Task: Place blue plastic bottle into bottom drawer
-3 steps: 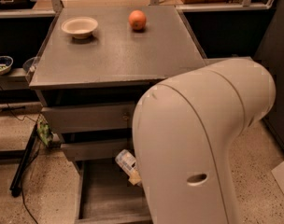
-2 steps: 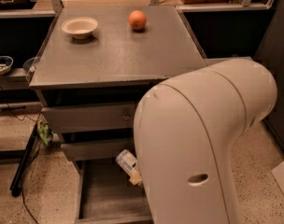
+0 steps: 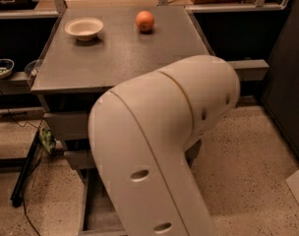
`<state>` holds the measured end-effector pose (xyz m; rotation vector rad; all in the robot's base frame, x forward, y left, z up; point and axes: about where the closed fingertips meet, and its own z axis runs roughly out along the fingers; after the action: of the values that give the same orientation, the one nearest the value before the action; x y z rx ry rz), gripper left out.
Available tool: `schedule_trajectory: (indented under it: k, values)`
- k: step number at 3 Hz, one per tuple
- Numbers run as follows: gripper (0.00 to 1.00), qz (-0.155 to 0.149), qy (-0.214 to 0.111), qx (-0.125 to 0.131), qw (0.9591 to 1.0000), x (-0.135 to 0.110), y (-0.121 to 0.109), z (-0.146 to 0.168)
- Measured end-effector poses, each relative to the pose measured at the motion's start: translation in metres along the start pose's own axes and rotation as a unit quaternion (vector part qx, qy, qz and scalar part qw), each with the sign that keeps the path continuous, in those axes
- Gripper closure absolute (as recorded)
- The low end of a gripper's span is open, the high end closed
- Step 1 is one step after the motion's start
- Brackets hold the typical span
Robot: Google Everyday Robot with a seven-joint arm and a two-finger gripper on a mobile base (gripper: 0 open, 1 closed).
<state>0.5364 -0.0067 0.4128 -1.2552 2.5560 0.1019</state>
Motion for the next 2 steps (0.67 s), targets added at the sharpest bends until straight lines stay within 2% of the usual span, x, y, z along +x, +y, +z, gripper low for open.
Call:
schedule_trajectory:
  k: [1, 2]
  values:
    - [1.00, 0.025, 0.030, 0.001, 0.9992, 0.0240, 0.0053, 0.0304]
    - [1.00, 0.027, 0.028, -0.001, 0.9992, 0.0249, 0.0054, 0.0308]
